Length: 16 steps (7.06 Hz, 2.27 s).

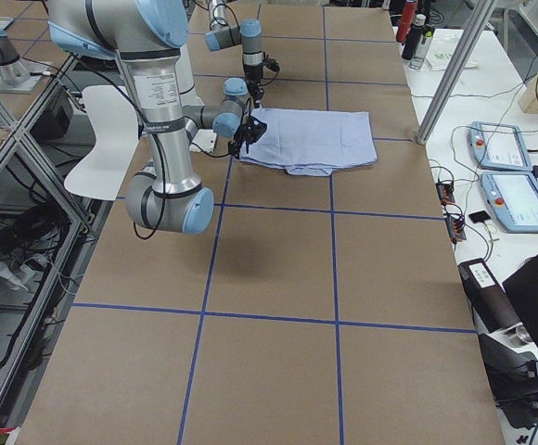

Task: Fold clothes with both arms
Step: 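Hold the near edge with both grippers and adjust the right gripper's grip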

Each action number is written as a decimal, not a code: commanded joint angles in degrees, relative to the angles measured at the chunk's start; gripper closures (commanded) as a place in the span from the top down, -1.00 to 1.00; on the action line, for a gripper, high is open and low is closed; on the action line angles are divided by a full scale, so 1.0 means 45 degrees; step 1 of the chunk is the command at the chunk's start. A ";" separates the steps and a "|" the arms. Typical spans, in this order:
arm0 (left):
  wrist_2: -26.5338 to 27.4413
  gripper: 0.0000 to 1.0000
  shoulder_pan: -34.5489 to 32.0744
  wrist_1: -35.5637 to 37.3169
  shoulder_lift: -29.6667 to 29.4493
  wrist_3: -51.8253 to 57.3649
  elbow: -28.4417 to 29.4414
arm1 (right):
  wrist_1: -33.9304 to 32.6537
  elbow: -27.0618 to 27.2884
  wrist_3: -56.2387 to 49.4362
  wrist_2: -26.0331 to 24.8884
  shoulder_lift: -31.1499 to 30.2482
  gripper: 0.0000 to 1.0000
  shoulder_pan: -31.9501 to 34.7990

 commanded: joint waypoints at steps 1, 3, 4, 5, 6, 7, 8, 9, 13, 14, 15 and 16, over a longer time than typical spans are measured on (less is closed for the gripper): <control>0.0001 -1.00 -0.0001 0.0000 0.0000 0.0000 0.0000 | -0.0290 -0.0105 -0.0017 -0.0017 0.0068 1.00 -0.0101; 0.0001 -1.00 -0.0040 0.0000 0.0000 0.0000 0.0000 | -0.0292 -0.0144 -0.0018 -0.0018 0.0050 1.00 -0.0101; 0.0001 -1.00 -0.0059 0.0000 0.0000 0.0000 0.0000 | -0.0292 -0.0144 -0.0018 -0.0018 0.0050 1.00 -0.0101; 0.0001 -1.00 -0.0098 0.0000 0.0000 0.0000 0.0000 | -0.0292 -0.0144 -0.0018 -0.0037 0.0069 1.00 -0.0101; 0.0001 -1.00 -0.0099 0.0000 0.0020 0.0000 0.0019 | -0.0292 -0.0144 -0.0018 -0.0037 0.0069 0.95 -0.0101; 0.0001 -1.00 -0.0118 0.0000 0.0020 0.0000 0.0000 | -0.0292 -0.0144 -0.0018 -0.0037 0.0069 0.86 -0.0101; 0.0001 -1.00 -0.0138 0.0000 0.0020 0.0000 0.0000 | -0.0273 -0.0144 -0.0018 -0.0037 0.0089 0.80 -0.0101; 0.0001 -1.00 -0.0138 0.0000 0.0020 0.0000 0.0000 | -0.0273 -0.0144 -0.0076 -0.0037 0.0089 0.75 -0.0101; 0.0001 -1.00 -0.0196 0.0000 0.0039 0.0000 0.0000 | -0.0292 -0.0242 -0.0115 -0.0037 0.0382 0.59 -0.0004; 0.0001 -1.00 -0.0196 0.0000 0.0039 0.0000 0.0000 | -0.0292 -0.0261 -0.0115 -0.0037 0.0478 0.56 0.0016; 0.0001 -1.00 -0.0196 0.0000 0.0039 0.0000 0.0000 | -0.0292 -0.0319 -0.0115 -0.0037 0.0615 0.56 0.0054; 0.0001 -1.00 -0.0196 0.0000 0.0039 0.0000 0.0000 | -0.0292 -0.0397 -0.0135 -0.0037 0.0655 0.56 0.0074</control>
